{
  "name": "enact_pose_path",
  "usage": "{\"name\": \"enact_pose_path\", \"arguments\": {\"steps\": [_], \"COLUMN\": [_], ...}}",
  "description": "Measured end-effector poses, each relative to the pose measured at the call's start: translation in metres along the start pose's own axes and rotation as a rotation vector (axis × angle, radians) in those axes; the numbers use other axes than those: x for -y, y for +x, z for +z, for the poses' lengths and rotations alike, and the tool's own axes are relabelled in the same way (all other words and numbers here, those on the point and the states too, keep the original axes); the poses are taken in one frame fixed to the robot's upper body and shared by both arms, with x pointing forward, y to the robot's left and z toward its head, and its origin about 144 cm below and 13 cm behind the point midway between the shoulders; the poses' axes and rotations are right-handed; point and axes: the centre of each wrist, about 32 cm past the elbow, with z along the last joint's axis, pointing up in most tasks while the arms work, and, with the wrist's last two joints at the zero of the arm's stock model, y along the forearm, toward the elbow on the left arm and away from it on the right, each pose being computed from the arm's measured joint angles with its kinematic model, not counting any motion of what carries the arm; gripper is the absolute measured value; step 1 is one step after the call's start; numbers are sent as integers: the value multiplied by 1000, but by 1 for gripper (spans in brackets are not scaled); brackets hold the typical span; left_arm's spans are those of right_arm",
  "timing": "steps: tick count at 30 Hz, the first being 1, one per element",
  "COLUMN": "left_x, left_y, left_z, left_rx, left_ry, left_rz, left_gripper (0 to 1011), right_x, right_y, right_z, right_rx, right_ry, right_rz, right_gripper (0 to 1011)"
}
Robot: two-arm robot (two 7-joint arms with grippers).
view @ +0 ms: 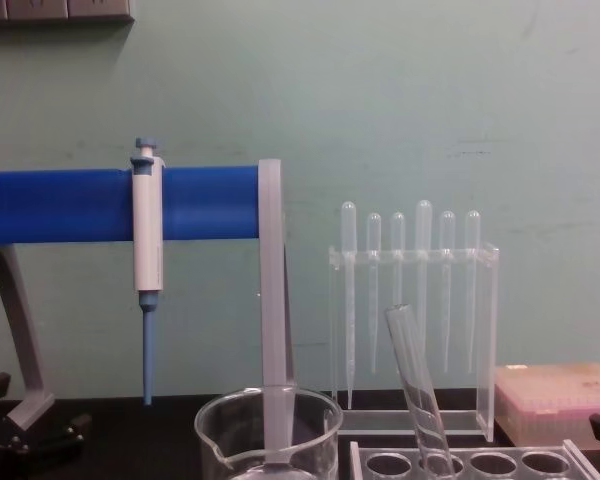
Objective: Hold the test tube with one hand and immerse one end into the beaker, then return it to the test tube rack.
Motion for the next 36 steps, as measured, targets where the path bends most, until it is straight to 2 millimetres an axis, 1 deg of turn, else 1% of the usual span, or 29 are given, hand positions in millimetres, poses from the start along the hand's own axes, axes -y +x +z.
{"name": "enact_pose_path", "arguments": {"steps": [36], "left_x": [0], "left_y": [0], "left_z": [0], "left_rx": [0], "left_ry": [0], "left_rz": [0], "left_gripper": [1000], "right_x": [0], "right_y": [0], "right_z": [0], "right_rx": [0], "right_ry": [0], "right_rz": [0], "right_gripper": [1000]}}
